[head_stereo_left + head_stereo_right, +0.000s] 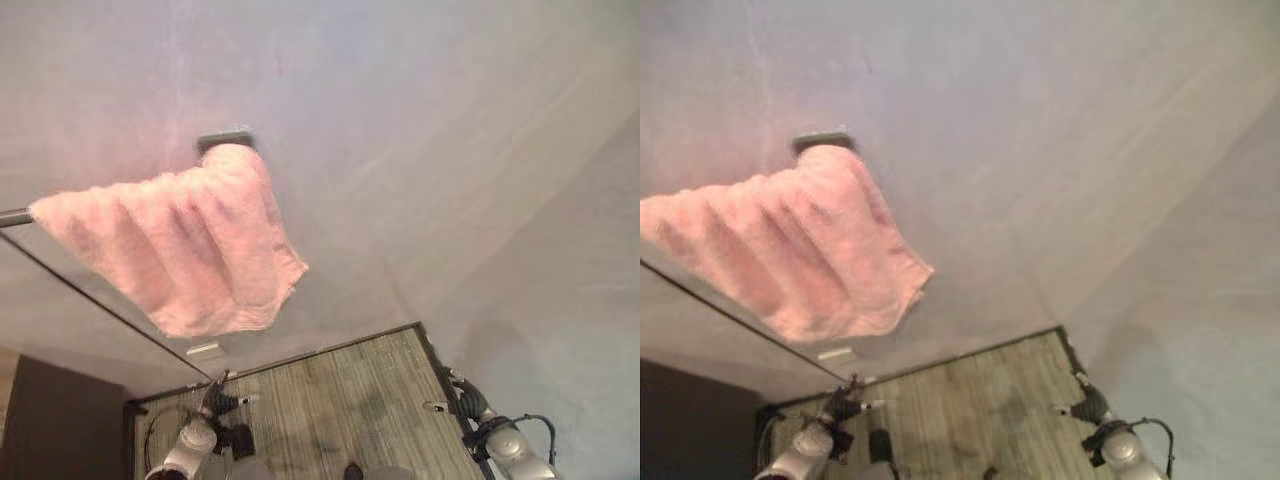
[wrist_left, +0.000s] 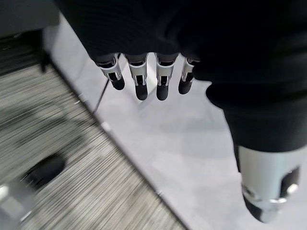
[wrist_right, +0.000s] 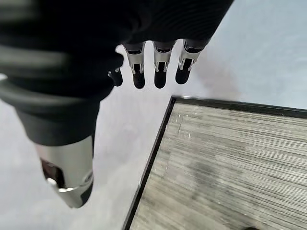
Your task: Put brush and paste in cup on sink, flatten towel.
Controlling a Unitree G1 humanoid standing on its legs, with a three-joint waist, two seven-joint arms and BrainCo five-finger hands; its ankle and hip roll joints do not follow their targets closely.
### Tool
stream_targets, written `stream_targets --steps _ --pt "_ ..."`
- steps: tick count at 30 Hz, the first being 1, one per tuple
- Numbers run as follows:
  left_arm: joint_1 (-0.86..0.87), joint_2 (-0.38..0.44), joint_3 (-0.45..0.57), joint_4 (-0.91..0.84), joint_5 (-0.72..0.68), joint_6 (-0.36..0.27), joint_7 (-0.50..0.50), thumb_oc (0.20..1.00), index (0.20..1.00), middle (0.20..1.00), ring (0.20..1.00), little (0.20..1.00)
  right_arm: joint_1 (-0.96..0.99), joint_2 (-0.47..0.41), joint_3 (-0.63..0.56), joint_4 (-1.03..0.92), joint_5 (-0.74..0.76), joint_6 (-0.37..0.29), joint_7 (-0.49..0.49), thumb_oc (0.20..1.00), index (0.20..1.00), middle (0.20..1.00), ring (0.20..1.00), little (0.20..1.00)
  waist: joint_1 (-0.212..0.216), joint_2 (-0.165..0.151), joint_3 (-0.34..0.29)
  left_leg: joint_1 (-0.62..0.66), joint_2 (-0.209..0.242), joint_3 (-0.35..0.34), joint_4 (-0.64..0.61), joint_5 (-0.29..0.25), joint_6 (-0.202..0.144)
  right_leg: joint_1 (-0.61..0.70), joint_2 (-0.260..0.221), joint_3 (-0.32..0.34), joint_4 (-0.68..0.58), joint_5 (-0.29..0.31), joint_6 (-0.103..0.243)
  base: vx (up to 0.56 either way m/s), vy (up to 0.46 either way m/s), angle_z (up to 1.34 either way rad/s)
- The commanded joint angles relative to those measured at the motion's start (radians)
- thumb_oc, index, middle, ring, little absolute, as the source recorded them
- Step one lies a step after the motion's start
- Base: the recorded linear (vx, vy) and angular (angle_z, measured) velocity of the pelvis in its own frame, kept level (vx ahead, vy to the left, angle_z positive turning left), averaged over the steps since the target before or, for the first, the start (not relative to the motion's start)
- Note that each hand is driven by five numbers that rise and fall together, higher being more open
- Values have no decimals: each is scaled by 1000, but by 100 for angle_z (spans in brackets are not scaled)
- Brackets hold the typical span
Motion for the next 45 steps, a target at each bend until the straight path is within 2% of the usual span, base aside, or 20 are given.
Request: stream_targets --steps 1,2,3,5,7,8,9,10,13,15,19,20,22,25,28,30,32,35,40,45 --pt "30 37 12 -73 46 -42 -13 1000 1000 1000 1000 1000 -23 -36 -65 -62 -4 -46 -35 1000 1000 1000 1000 1000 32 19 -3 -12 63 -24 150 -84 -49 -90 -66 2 33 38 64 51 420 23" --pt "29 59 -3 -88 60 -45 -16 1000 1000 1000 1000 1000 -23 -27 -99 -80 4 -45 -48 1000 1000 1000 1000 1000 31 14 -9 -25 22 2 184 -128 -29 -96 -118 -2 20 86 91 25 302 14" --pt "29 59 -3 -88 60 -45 -16 1000 1000 1000 1000 1000 -23 -27 -99 -80 4 -45 -48 1000 1000 1000 1000 1000 32 14 -9 -26 22 2 184 -128 -29 -97 -119 -1 20 86 91 13 458 13" --pt "31 78 -1 -101 75 -50 -4 1000 1000 1000 1000 1000 -47 -10 -109 -125 12 -47 -64 1000 1000 1000 1000 1000 37 12 -11 -40 -28 33 189 -153 4 -151 -188 6 10 208 106 -72 445 2" --pt "30 89 4 -105 77 -53 1 1000 1000 1000 1000 1000 -69 -4 -101 -138 19 -52 -69 1000 1000 1000 1000 1000 45 10 -8 -39 -28 47 179 -152 11 -170 -194 -1 5 232 105 -80 306 -14" --pt "38 90 14 -106 88 -48 12 1000 1000 1000 1000 1000 -93 54 -116 -156 147 -65 -83 1000 1000 1000 1000 1000 69 5 6 -18 -20 85 156 -151 20 -185 -205 -96 -5 261 103 -60 278 -46" --pt "47 85 26 -96 85 -43 17 1000 1000 1000 1000 1000 -96 107 -143 -161 280 -84 -97 1000 1000 1000 1000 1000 54 4 5 5 -30 99 106 -137 21 -197 -158 -70 -9 239 96 -48 359 -86" --pt "64 85 45 -87 74 -44 17 1000 1000 1000 1000 1000 -73 101 -138 -195 255 -85 -85 1000 1000 1000 1000 1000 46 3 9 24 -40 106 73 -127 25 -219 -112 -36 -12 220 92 15 261 -82" --pt "124 67 87 -84 63 -38 4 1000 1000 1000 1000 1000 0 83 -150 -310 282 -97 -43 1000 1000 1000 1000 1000 45 0 8 63 -49 125 6 -109 27 -251 -63 -41 -58 209 87 31 134 -43" --pt "159 72 86 -115 74 -40 -12 1000 1000 1000 1000 1000 19 83 -164 -302 278 -99 -43 1000 1000 1000 1000 1000 48 -7 18 85 -54 141 -12 -108 30 -280 -50 -79 -82 226 83 16 31 -2" --pt "178 107 59 -173 129 -57 -39 1000 1000 1000 1000 1000 31 72 -170 -266 238 -94 -45 1000 1000 1000 1000 1000 46 -9 30 80 -56 120 -3 -102 28 -268 -39 -39 -89 213 78 8 -46 18" --pt "208 130 71 -231 132 -61 -49 1000 1000 1000 1000 1000 22 59 -177 -246 221 -94 -53 1000 1000 1000 1000 1000 61 -7 31 74 -51 118 -6 -94 20 -256 -34 -55 -105 211 72 13 -183 59" --pt "265 173 104 -323 95 -67 -62 1000 1000 1000 1000 1000 15 39 -198 -228 206 -97 -70 1000 1000 1000 1000 1000 71 7 38 58 -46 92 11 -91 10 -246 -21 -62 -109 196 57 21 -208 21" --pt "282 202 122 -403 77 -78 -60 1000 1000 1000 1000 1000 -31 11 -206 -213 199 -104 -98 1000 1000 1000 1000 1000 89 20 67 -7 -51 40 134 -86 -9 -251 -17 -79 -89 176 38 -44 -126 28" --pt "285 230 126 -458 69 -81 -69 1000 1000 1000 1000 1000 -67 -2 -205 -198 200 -108 -117 1000 1000 1000 1000 1000 99 14 73 -17 -65 -23 178 -94 -24 -250 -7 -81 -82 176 24 -29 -54 24" --pt "278 287 117 -539 50 -89 -118 1000 1000 1000 1000 1000 -67 -23 -222 -182 245 -106 -95 1000 1000 1000 1000 1000 71 12 49 20 56 123 116 -50 -29 -239 -27 -130 -91 176 37 -8 49 29" --pt "292 324 123 -572 26 -92 -155 1000 1000 1000 1000 1000 -40 -58 -233 -204 271 -98 -46 1000 1000 1000 1000 1000 85 16 35 66 78 113 37 -27 -46 -234 -32 -144 -92 177 48 62 109 57" --pt "292 397 112 -598 33 -106 -205 1000 1000 1000 1000 1000 -19 -128 -254 -195 271 -96 15 1000 1000 1000 1000 1000 69 31 7 126 67 124 -69 -39 -52 -214 -61 -168 -91 181 69 57 107 31" --pt "286 456 127 -593 29 -114 -202 1000 1000 1000 1000 1000 -29 -138 -266 -225 336 -102 42 1000 1000 1000 1000 1000 73 17 -7 170 12 140 -113 -50 -35 -206 -116 -153 -92 218 99 32 197 26" --pt "214 496 150 -623 -23 -118 -194 1000 1000 1000 1000 1000 -56 -139 -260 -264 367 -100 43 1000 1000 1000 1000 1000 82 3 -16 182 -11 142 -143 -49 -26 -200 -149 -150 -114 251 116 5 105 -5"
